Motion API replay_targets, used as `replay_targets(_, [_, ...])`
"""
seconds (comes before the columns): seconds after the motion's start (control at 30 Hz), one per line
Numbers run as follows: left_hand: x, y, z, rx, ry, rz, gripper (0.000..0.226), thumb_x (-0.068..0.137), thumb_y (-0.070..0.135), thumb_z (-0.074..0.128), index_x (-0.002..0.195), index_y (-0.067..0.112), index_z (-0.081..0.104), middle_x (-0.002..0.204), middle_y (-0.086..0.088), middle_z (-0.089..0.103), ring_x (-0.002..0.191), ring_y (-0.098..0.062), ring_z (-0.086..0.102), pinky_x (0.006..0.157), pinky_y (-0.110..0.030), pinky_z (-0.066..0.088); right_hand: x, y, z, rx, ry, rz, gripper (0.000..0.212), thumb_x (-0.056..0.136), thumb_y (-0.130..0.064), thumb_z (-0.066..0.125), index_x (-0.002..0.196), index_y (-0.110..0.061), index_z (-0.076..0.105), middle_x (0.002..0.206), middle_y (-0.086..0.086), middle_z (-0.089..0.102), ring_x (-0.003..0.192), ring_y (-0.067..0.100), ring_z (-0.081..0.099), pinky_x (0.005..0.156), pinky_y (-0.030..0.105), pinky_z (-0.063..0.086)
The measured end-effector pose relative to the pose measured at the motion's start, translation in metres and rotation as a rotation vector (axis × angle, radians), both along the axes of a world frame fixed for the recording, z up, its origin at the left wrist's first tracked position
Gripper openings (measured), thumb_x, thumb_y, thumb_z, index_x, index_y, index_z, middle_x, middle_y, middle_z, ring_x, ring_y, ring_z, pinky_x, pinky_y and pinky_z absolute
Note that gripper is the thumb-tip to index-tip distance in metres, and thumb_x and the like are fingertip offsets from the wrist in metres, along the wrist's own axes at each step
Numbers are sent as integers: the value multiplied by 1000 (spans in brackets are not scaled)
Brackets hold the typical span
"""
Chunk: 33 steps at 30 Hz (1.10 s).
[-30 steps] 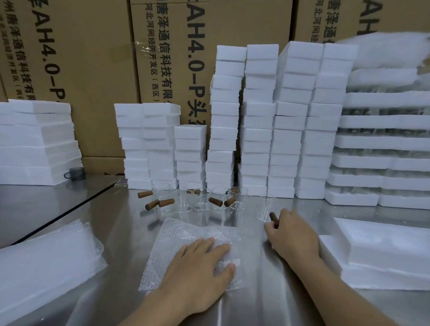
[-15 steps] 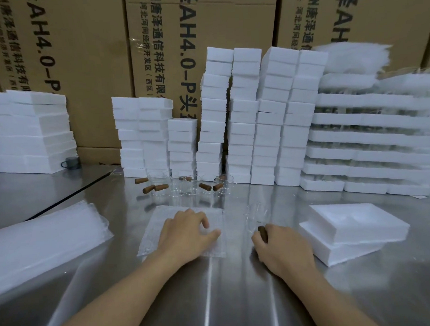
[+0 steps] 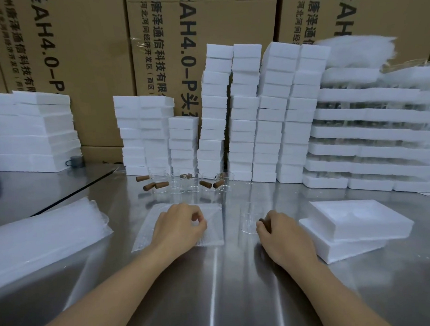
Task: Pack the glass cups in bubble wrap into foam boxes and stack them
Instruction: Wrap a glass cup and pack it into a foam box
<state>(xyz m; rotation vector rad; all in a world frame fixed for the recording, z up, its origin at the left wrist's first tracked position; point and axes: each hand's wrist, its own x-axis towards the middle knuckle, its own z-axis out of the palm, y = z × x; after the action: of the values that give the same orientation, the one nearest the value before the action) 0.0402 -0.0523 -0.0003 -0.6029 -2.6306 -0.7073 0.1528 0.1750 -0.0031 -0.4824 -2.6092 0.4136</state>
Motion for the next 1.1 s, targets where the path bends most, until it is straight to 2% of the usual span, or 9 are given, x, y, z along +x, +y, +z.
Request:
replay_targets(0.13, [-1, 0, -3, 43, 24, -1, 14, 97, 44, 68, 94, 35, 77, 100, 16, 68, 92, -9, 61, 82, -35, 56, 3, -3, 7, 86, -42, -23, 36, 105, -44, 41, 104, -21, 69, 105, 1, 57, 106, 25, 56, 86, 41, 54])
replay_targets(0.23, [-1, 1, -2, 93, 68, -1, 13, 97, 41, 68, 92, 36, 79, 95, 17, 67, 92, -7, 59, 79, -34, 56, 4, -2, 11, 152, -82, -40, 37, 106, -41, 41, 113, -21, 72, 110, 0, 53, 113, 24, 50, 83, 38, 50])
replay_targets(0.33, [-1, 1, -1, 112, 111, -9, 14, 98, 40, 66, 90, 37, 78, 91, 18, 65, 92, -7, 57, 76, -34, 55, 5, -1, 15, 169, -52, -26, 32, 107, -40, 45, 112, -26, 74, 108, -5, 47, 109, 22, 50, 74, 34, 44])
replay_targets(0.4, [-1, 1, -1, 114, 120, -19, 15, 98, 39, 66, 91, 37, 79, 91, 19, 64, 93, -7, 56, 76, -34, 55, 6, -1, 18, 164, 19, -16, 29, 107, -41, 47, 109, -30, 74, 105, -7, 45, 103, 20, 51, 71, 34, 48])
replay_targets(0.57, [-1, 3, -3, 102, 123, -32, 15, 98, 40, 66, 92, 37, 79, 91, 19, 65, 93, -8, 56, 74, -31, 51, 9, -2, 27, 172, 431, 75, 15, 103, -40, 61, 105, -32, 74, 100, -11, 51, 90, 19, 55, 60, 35, 51])
replay_targets(0.67, [-2, 3, -5, 81, 97, -38, 15, 97, 41, 65, 92, 36, 79, 91, 18, 65, 91, -9, 58, 73, -31, 50, 8, -7, 30, 120, 562, 97, 11, 101, -41, 62, 105, -36, 71, 101, -14, 51, 85, 14, 56, 54, 33, 50])
replay_targets(0.93, [-4, 4, -7, 108, 82, -53, 12, 95, 47, 65, 92, 40, 74, 88, 21, 64, 88, -7, 61, 74, -33, 52, 7, -14, 27, 47, 647, 134, 10, 100, -49, 62, 106, -41, 64, 100, -18, 47, 66, 4, 49, 49, 24, 38])
replay_targets(1.1, [2, 6, -2, 227, 140, -88, 5, 95, 51, 67, 97, 47, 68, 88, 25, 64, 90, 4, 59, 72, -27, 51, 7, -18, 25, 35, 658, 147, 13, 99, -51, 62, 107, -42, 65, 101, -18, 49, 65, 4, 53, 52, 25, 45])
